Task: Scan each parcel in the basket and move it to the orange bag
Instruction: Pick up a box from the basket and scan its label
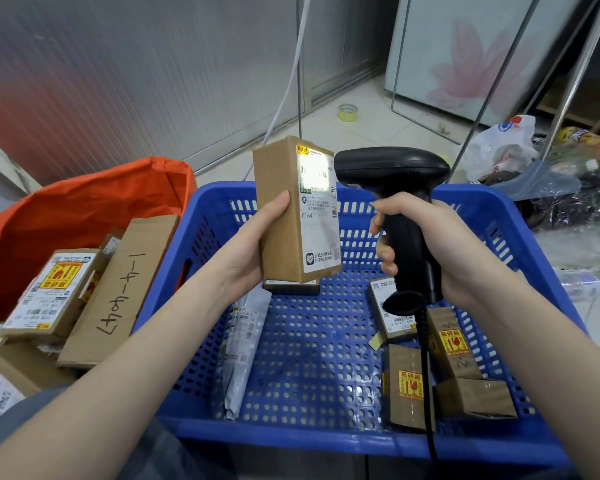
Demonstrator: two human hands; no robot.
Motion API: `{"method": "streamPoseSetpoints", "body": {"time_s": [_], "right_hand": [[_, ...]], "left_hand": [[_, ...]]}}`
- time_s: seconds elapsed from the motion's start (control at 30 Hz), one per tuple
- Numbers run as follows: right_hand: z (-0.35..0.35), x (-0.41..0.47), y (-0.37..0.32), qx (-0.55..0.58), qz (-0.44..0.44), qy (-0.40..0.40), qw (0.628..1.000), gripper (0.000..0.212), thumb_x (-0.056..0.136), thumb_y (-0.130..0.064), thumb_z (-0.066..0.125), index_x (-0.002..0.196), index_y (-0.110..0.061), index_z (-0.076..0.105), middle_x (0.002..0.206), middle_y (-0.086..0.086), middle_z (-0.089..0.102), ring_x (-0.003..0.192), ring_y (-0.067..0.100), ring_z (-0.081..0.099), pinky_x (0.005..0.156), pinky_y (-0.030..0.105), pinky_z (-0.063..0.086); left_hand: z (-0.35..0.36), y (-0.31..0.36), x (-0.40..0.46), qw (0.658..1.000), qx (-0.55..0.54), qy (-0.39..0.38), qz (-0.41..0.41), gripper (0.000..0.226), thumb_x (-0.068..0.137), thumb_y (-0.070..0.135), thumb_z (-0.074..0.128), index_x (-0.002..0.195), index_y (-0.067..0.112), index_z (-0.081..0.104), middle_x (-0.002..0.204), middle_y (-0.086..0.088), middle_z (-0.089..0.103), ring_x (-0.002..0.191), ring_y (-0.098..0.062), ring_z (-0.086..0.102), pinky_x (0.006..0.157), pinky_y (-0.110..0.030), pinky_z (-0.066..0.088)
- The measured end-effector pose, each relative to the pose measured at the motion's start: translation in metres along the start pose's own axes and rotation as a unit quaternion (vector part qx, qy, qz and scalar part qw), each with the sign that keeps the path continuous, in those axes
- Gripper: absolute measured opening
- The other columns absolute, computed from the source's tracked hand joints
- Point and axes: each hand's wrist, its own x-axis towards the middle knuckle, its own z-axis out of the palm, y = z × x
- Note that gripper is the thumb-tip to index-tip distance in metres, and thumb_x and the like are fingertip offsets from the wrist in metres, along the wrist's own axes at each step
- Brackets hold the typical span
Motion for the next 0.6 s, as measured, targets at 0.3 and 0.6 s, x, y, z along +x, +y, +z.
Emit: {"method": "streamPoseSetpoints", "body": {"time_s": [0.3, 0.6], "right_hand": [[0.0024, 0.0027, 0.0031, 0.012, -0.005, -0.002, 1.0, 0.022, 0.085, -0.024, 0.062, 0.075, -0.005, 0.055, 0.058, 0.007, 0.049, 0.046, 0.017, 0.046, 0.045, 0.027, 0.042], [-0.0033, 0.0034, 0.0023, 0.009, -0.017, -0.004, 1.0, 0.023, 0.084, -0.026, 0.061, 0.073, -0.007, 0.055, 0.064, 0.011, 0.048, 0.049, 0.019, 0.045, 0.047, 0.028, 0.042]], "left_hand": [[0.0004, 0.0002, -0.001, 1.0, -0.001, -0.005, 0.0, 0.045, 0.075, 0.048, 0.057, 0.114, 0.027, 0.062, 0.1, 0.007, 0.074, 0.091, -0.01, 0.07, 0.08, -0.034, 0.053], [-0.0034, 0.004, -0.0011, 1.0, -0.006, 0.011, 0.014, 0.041, 0.074, 0.048, 0.057, 0.109, 0.027, 0.063, 0.096, 0.008, 0.074, 0.087, -0.008, 0.07, 0.079, -0.032, 0.054]]}}
